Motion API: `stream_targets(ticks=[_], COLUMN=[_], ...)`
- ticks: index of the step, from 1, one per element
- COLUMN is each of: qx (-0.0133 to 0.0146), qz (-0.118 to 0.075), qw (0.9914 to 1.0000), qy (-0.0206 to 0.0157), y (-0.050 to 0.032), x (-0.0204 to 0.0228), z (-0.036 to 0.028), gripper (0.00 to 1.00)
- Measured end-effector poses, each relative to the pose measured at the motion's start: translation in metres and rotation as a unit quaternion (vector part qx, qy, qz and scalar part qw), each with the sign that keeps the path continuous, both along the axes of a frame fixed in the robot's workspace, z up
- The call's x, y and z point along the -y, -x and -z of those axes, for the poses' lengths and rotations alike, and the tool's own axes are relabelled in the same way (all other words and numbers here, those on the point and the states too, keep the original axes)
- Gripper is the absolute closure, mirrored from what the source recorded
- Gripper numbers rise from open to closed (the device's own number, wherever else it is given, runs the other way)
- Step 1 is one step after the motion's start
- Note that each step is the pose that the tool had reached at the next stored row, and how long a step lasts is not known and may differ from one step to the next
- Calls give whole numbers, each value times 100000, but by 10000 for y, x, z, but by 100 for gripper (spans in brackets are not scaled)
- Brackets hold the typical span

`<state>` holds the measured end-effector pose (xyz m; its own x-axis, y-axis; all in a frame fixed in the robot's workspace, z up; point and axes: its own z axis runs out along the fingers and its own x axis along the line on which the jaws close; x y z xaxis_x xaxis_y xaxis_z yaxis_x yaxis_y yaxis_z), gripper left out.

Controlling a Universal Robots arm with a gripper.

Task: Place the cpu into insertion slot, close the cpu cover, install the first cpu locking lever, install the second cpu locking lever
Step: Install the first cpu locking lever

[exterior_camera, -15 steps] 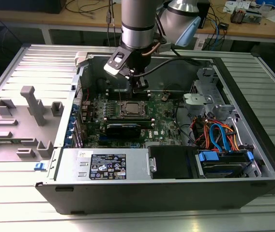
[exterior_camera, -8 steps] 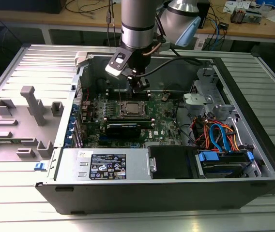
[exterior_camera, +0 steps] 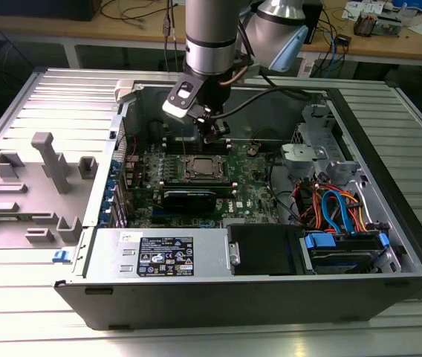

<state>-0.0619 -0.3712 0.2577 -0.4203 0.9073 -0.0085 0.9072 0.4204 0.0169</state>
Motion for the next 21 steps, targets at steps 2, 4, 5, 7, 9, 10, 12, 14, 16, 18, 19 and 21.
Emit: stream_targets(ticks=[2,4,5,7,9,10,12,14,16,18,19,21], qx=[3,3,2,3,2,0,2,2,2,3,3,1], qz=[-1838,-2365,-2371,-2376,-2376,-2377,-2378,-2378,-2380,-2381,-2383,-2759], qw=[99983,99972,99972,99972,99972,99972,99972,99972,99972,99972,99972,99962], qy=[-3,-4,-4,-4,-3,-4,-4,-3,-3,-5,-4,26], y=[0,0,0,0,0,0,0,0,0,0,0,0], x=[0,0,0,0,0,0,0,0,0,0,0,0], z=[0,0,0,0,0,0,0,0,0,0,0,0], gripper=[89,89,89,89,89,89,89,89,89,89,89,89])
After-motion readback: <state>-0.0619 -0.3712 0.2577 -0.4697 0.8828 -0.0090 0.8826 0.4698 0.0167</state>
